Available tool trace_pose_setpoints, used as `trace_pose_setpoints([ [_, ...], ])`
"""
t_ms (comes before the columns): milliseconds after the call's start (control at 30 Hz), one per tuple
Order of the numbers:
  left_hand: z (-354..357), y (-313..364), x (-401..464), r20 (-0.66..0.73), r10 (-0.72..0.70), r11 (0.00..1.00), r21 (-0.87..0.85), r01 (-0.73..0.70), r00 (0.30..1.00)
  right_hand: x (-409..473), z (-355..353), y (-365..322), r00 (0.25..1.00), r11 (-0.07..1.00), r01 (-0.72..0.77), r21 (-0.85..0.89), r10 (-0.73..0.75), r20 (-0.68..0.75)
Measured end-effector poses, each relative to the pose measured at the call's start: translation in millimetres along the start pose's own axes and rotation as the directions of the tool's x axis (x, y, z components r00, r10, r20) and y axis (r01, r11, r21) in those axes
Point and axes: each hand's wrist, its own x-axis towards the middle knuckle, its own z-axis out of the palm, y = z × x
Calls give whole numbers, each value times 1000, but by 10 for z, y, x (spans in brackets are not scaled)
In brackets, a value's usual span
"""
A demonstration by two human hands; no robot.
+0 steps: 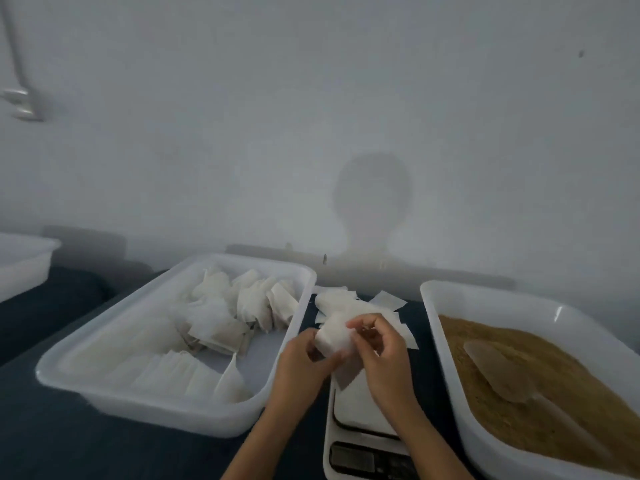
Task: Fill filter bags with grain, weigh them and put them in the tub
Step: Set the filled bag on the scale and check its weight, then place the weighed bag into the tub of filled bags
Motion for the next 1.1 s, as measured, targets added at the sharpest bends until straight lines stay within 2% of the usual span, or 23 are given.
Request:
trace_pose_setpoints([
  [100, -247, 117, 40, -103, 65, 992, 119, -53, 992, 166, 312, -249, 998, 997, 41, 64, -44, 47],
  [200, -601, 211, 181, -184, 59, 977, 213, -18, 981, 341, 634, -458, 995, 989, 61, 136, -71, 67],
  [333, -1238, 179, 428, -184, 29, 950, 310, 30, 982, 568, 1096, -593, 989, 983, 30, 179, -55, 134],
  [567, -1969, -282, 711, -162, -164, 964, 183, 193, 973, 810, 1915, -367, 966, 998, -37, 53, 22, 257],
  [667, -2041, -577, 763, -132, -252, 937, 216, 276, 959, 841, 2171, -159, 939, 993, -90, -73, 109, 327],
  [833, -2041, -946, 800, -76, -396, 842, 367, 395, 915, 811, 2399, 123, 870, 942, -144, -302, 266, 414],
  [967, -2046, -1081, 850, -76, -498, 727, 507, 463, 864, 765, 2473, 215, 808, 897, -99, -430, 325, 492],
  [1100, -2036, -1148, 849, -146, -509, 565, 686, 458, 848, 731, 2468, 245, 769, 871, -8, -491, 319, 554],
])
